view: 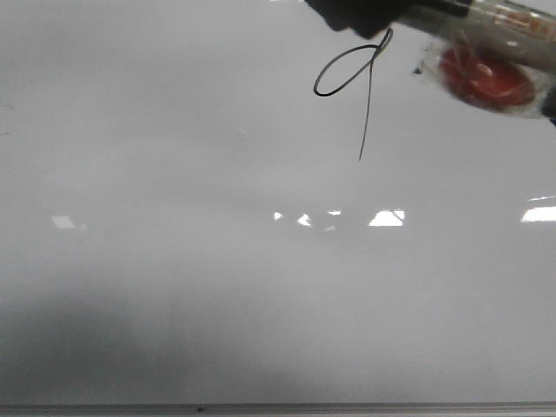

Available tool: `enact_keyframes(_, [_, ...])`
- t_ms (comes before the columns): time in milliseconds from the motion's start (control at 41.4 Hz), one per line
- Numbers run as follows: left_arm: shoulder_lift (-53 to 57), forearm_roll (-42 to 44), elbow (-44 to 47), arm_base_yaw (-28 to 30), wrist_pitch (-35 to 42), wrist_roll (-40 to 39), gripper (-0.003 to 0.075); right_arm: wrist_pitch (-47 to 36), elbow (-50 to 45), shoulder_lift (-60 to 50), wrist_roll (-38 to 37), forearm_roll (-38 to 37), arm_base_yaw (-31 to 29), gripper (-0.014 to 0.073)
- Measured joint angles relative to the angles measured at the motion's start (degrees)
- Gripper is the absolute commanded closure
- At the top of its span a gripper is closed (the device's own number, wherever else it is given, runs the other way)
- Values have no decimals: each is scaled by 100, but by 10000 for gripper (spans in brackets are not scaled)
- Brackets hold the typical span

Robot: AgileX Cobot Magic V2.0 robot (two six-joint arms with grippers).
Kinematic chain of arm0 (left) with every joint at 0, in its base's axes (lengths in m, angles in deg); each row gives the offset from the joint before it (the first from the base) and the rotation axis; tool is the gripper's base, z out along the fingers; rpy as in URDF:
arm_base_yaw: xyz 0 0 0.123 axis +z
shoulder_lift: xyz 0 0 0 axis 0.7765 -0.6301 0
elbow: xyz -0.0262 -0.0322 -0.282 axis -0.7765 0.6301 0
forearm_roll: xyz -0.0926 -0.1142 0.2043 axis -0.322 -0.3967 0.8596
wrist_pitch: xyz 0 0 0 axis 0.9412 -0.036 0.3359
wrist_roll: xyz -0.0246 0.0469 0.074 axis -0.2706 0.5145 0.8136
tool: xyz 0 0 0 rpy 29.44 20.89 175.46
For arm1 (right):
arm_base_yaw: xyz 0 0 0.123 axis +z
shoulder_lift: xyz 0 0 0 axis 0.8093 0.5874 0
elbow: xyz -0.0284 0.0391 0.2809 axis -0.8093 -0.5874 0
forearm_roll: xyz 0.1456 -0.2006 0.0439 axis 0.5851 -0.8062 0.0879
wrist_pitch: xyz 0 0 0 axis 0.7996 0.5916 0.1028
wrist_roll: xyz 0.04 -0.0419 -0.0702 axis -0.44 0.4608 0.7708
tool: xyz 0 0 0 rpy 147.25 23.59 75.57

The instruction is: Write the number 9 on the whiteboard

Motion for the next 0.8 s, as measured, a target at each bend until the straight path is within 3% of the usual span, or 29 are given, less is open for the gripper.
enact_keyframes(121, [-152,0,-84,-67,-76,0,274,-35,0,0,0,-37,9,651])
enact_keyframes(483, [-160,-74,-106,-67,-125,0,582,-112,0,0,8,-51,9,620])
enact_keyframes(604, [-160,-78,-106,-67,-166,3,665,-166,0,0,8,-77,9,452])
enact_keyframes(700, [-160,-91,-106,-67,-205,13,715,-166,0,0,12,-89,9,251])
enact_keyframes(797, [-160,-82,-106,-70,-205,-60,720,-176,0,0,12,-89,9,117])
